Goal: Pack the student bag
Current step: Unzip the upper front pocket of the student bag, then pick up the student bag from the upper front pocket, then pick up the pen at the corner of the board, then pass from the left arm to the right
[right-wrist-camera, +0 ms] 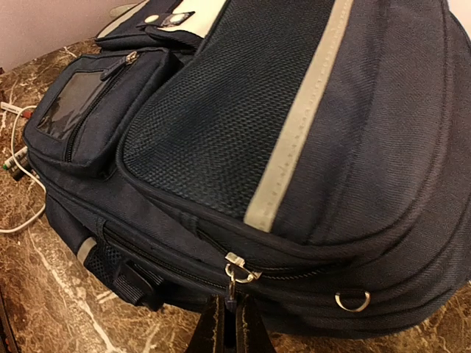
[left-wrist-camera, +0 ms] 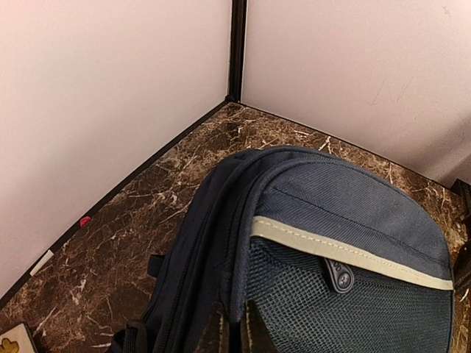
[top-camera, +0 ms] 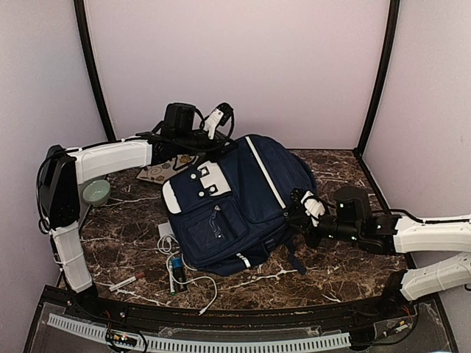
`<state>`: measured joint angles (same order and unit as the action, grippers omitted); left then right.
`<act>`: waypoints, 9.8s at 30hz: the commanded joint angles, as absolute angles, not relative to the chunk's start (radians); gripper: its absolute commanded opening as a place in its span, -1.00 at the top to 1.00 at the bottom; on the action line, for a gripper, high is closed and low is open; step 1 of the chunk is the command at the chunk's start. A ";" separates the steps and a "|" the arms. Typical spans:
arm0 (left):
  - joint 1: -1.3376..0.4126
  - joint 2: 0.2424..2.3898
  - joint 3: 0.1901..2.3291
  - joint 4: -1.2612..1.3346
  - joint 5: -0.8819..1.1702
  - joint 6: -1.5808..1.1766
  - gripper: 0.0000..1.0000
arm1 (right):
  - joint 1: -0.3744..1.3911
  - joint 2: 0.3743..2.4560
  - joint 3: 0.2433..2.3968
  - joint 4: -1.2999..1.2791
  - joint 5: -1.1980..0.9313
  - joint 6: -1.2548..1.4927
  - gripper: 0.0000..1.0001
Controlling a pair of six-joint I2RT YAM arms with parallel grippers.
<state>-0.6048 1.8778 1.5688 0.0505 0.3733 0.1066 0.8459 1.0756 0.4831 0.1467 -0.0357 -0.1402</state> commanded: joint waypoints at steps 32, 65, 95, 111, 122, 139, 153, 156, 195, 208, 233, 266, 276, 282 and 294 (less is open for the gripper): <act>-0.563 1.882 1.514 0.452 0.620 0.042 1.00 | 0.563 1.358 1.132 -0.208 -0.445 0.284 -0.36; -0.609 1.862 1.766 -0.301 0.274 0.104 -0.57 | 0.348 1.365 0.866 0.340 -0.509 0.874 1.00; -0.784 1.984 1.498 -0.125 0.062 0.035 0.11 | 0.605 0.971 0.405 0.475 0.048 1.230 1.00; -0.641 1.508 1.248 -0.875 -0.140 -0.322 -0.51 | 0.617 1.112 0.455 0.623 0.003 1.076 0.89; -0.641 1.371 0.934 -1.341 -0.038 -0.612 -0.29 | 0.551 1.172 0.378 0.804 -0.174 1.082 0.89; -0.722 1.679 0.857 -1.170 0.004 -0.461 -0.59 | 0.506 1.121 0.306 0.833 -0.216 1.096 0.89; -0.728 1.769 0.869 -0.971 0.068 -0.417 0.61 | 0.504 1.107 0.295 0.820 -0.200 1.106 0.90; -0.727 1.759 0.899 -0.935 0.059 -0.416 0.77 | 0.505 1.106 0.299 0.815 -0.201 1.107 0.91; -0.782 1.527 0.731 -1.005 0.110 -0.592 0.29 | 0.503 1.010 0.310 0.720 -0.151 1.081 0.93; -0.788 1.521 0.727 -0.855 0.073 -0.600 0.69 | 0.502 1.016 0.318 0.709 -0.145 1.065 0.94; -0.797 1.331 1.000 -0.975 -0.113 -0.566 1.00 | 0.477 0.979 0.338 0.630 -0.129 1.044 0.96; -1.040 1.737 1.483 -0.064 0.387 -0.184 1.00 | 0.487 0.656 0.549 0.453 -0.677 0.853 -0.41; -1.064 1.755 1.512 -0.039 0.419 -0.192 1.00 | 0.694 0.888 0.650 0.482 -0.580 0.690 -0.34; -1.071 1.758 1.513 -0.042 0.418 -0.181 1.00 | 0.698 0.873 0.642 0.353 -0.484 0.618 -0.22; -1.081 1.765 1.519 -0.030 0.409 -0.174 1.00 | 0.702 0.926 0.663 0.275 -0.498 0.593 -0.10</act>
